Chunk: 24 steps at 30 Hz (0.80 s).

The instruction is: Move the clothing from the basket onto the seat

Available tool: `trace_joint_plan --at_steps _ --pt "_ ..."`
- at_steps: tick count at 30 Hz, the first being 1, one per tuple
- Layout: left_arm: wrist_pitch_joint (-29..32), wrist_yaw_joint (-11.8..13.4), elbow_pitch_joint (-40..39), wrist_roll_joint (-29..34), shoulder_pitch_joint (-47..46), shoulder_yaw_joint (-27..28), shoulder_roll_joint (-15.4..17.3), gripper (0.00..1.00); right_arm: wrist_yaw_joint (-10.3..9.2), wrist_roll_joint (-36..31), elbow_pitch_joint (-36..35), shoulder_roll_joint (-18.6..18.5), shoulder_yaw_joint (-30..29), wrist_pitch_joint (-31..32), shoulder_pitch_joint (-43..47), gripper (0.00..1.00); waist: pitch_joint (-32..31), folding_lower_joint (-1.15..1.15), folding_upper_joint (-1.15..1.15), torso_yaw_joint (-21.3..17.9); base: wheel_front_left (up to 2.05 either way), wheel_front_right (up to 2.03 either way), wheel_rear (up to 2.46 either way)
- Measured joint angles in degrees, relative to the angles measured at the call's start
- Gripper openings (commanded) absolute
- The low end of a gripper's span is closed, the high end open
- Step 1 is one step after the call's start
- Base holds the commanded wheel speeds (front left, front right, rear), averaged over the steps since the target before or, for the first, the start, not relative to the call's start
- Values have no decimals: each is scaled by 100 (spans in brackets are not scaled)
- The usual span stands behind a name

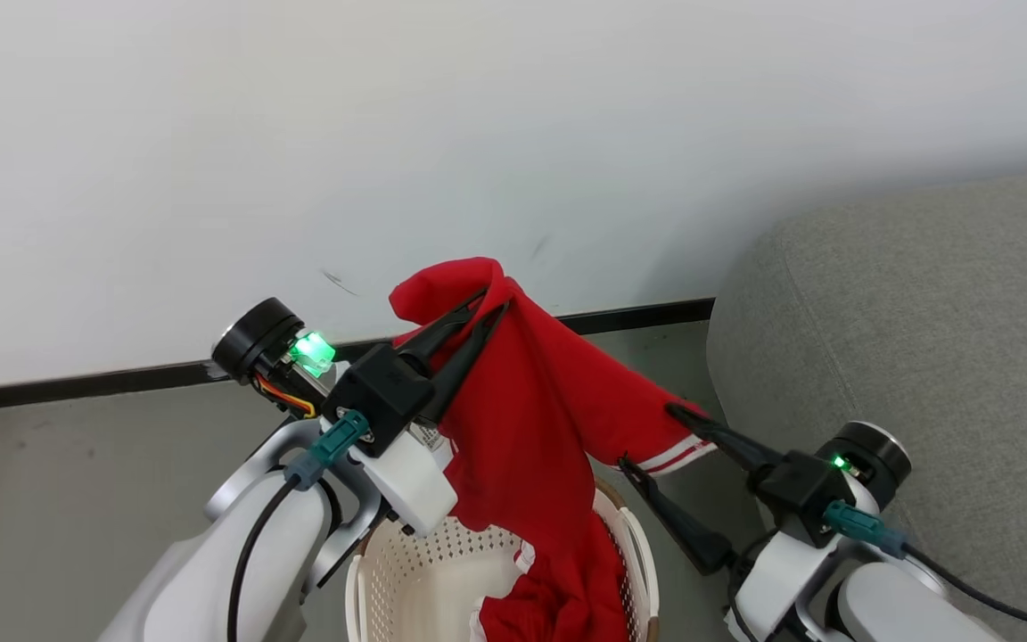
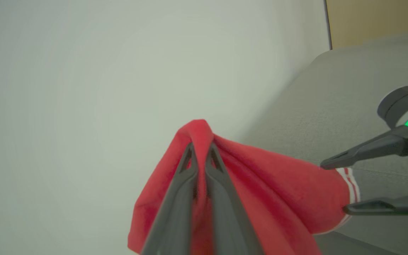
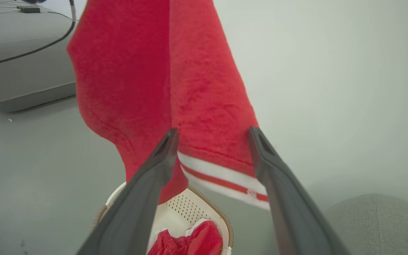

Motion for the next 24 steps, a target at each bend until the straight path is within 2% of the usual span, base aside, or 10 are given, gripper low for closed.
trace_joint_plan --at_steps 13,24 --pt "253 -24 -412 -85 214 -240 -111 0 1 155 174 -365 917 379 -707 100 -256 0 0 154 0 0 0" --pt "441 -25 -673 -167 274 -352 -147 0 3 441 431 -169 1802 513 -1244 100 -300 0 0 293 0 0 0"
